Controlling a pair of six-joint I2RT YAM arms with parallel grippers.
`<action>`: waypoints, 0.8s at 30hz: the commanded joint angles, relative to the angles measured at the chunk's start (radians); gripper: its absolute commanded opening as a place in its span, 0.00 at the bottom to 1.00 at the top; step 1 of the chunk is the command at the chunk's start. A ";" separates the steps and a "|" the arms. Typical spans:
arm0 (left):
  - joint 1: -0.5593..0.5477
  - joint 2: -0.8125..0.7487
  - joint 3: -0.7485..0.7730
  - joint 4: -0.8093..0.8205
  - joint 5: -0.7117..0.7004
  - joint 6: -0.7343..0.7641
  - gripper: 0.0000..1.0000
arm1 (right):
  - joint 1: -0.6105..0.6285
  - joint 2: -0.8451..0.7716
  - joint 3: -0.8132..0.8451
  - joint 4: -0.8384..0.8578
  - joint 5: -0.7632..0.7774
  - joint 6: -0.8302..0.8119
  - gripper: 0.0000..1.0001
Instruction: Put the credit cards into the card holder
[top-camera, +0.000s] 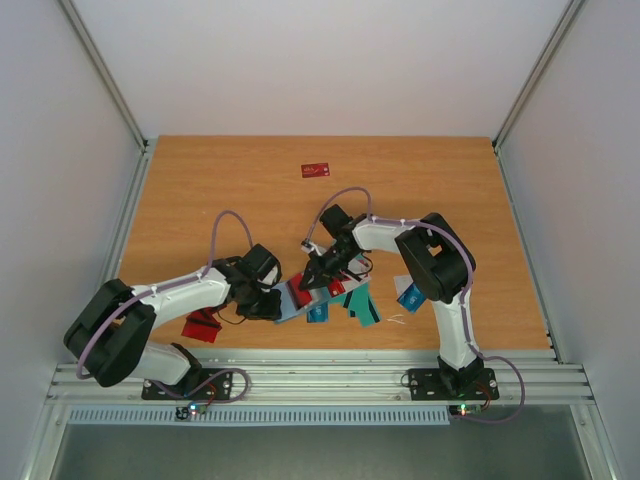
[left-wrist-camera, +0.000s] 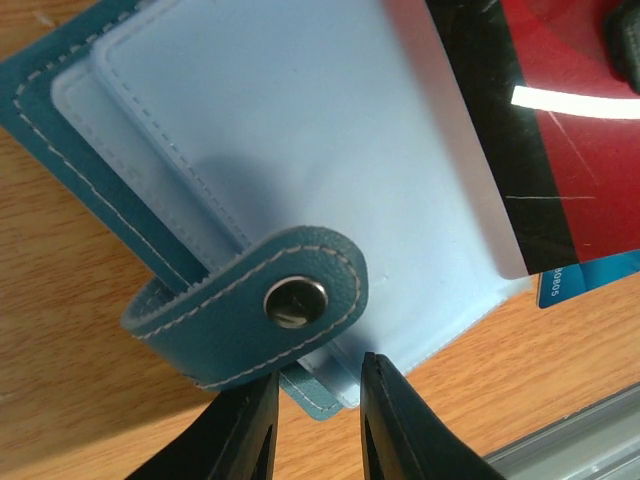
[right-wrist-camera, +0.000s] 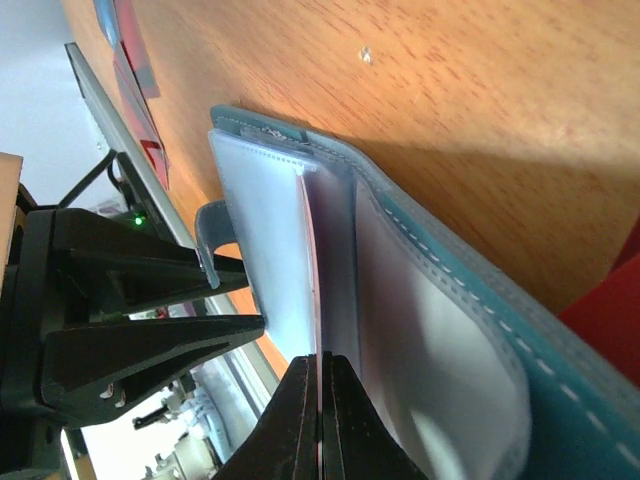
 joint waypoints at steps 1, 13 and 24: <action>-0.008 0.035 -0.019 0.004 0.014 0.008 0.26 | 0.010 0.011 0.011 -0.021 0.032 -0.054 0.01; -0.008 0.049 -0.006 0.010 0.018 0.005 0.26 | 0.021 -0.014 -0.094 0.187 -0.065 0.052 0.01; -0.007 0.037 -0.003 0.009 0.009 -0.003 0.26 | 0.035 -0.050 -0.105 0.179 -0.024 0.080 0.12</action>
